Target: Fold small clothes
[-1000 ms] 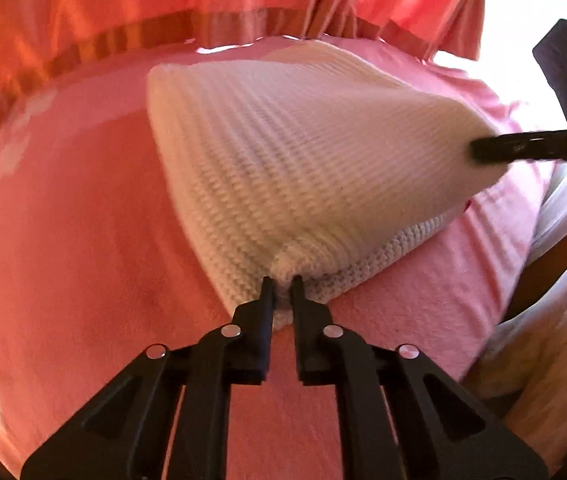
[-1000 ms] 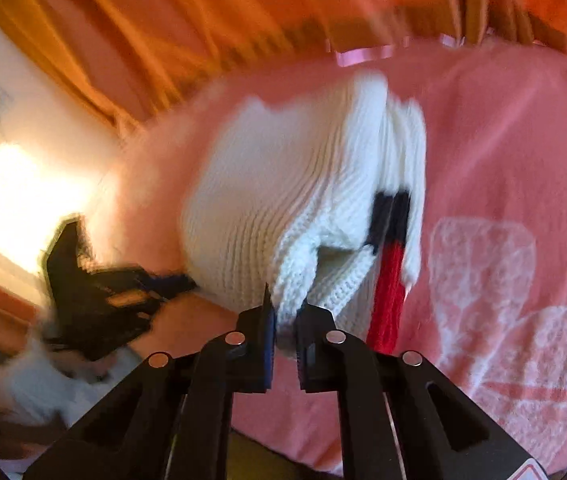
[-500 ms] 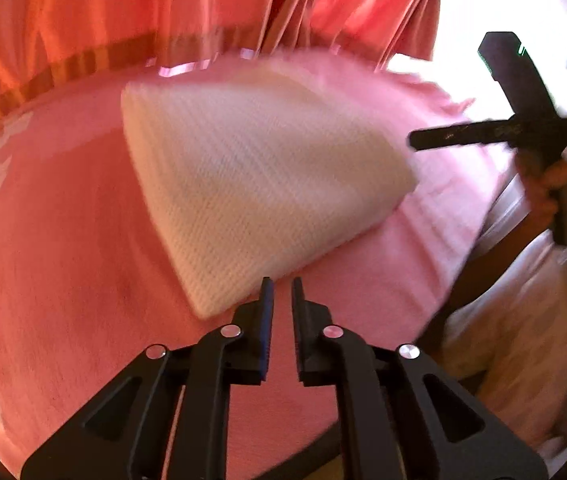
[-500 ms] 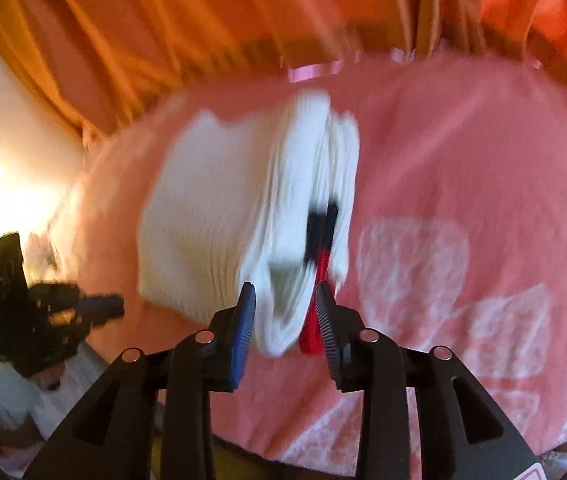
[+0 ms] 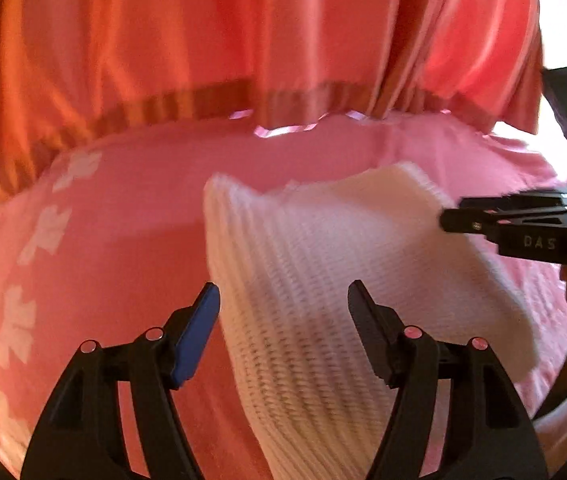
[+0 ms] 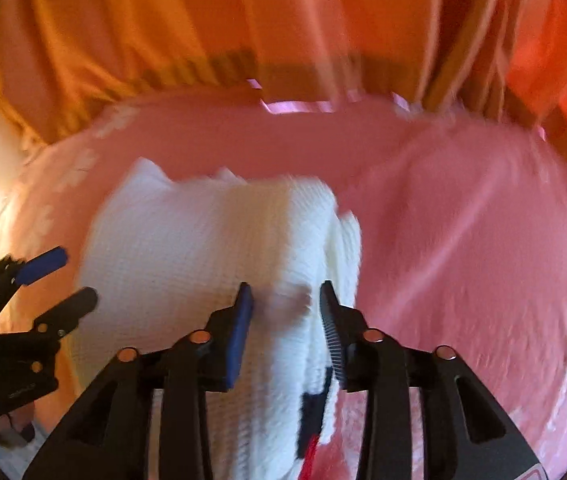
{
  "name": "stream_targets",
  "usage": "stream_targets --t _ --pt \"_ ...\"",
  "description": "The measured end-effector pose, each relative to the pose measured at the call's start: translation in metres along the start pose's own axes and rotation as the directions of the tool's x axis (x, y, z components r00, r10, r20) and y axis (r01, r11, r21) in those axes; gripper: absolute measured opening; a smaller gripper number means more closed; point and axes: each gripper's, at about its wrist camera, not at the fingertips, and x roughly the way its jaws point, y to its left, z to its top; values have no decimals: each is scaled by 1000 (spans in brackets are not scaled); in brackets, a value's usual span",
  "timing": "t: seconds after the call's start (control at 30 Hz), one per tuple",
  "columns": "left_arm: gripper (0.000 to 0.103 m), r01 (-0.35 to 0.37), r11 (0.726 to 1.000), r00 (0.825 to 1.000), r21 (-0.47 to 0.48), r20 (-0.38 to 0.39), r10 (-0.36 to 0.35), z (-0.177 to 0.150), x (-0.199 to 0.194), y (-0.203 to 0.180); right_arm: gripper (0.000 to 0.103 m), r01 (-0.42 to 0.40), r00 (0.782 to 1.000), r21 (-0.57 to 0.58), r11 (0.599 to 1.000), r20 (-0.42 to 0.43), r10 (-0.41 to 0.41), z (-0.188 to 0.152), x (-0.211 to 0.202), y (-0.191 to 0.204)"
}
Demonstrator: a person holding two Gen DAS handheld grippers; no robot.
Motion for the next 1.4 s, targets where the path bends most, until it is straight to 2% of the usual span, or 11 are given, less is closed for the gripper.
stream_targets --t 0.17,0.27,0.37,0.47,0.67,0.73,0.8,0.87,1.13,1.27,1.4 --pt "74 13 999 999 -41 -33 -14 -5 14 12 14 -96 995 45 994 -4 96 1 8 -4" --pt "74 27 999 999 -47 -31 -28 -1 16 12 13 -81 994 39 996 83 77 3 -20 -12" --pt "75 42 998 999 -48 -31 -44 -3 19 9 16 -55 996 73 996 -64 60 -5 23 -31" --pt "75 22 999 999 -32 -34 -23 -5 22 4 17 -77 995 114 990 -48 83 -4 17 -36" --pt "76 7 999 999 -42 -35 -8 -5 21 4 18 -70 988 41 997 137 64 -10 -50 -13" --pt "76 -2 999 999 -39 -33 1 -7 21 2 18 -111 992 25 994 56 109 -15 -33 -5" --pt "77 -10 999 1000 -34 -30 9 -9 21 1 13 -53 996 11 999 -71 54 -19 -5 -3" --pt "79 -6 999 999 -37 -35 4 -10 21 1 11 -36 995 -3 999 -91 36 -21 2 -5" --pt "81 -9 999 999 -52 -42 7 -10 19 3 17 -65 998 46 997 3 65 -21 -30 -13" --pt "81 21 997 1000 -78 -14 -22 -8 10 6 39 -23 999 55 998 26 22 -19 -33 -15" --pt "82 51 994 999 -101 12 -50 -5 0 10 41 -49 999 91 995 3 49 -14 -19 -19"
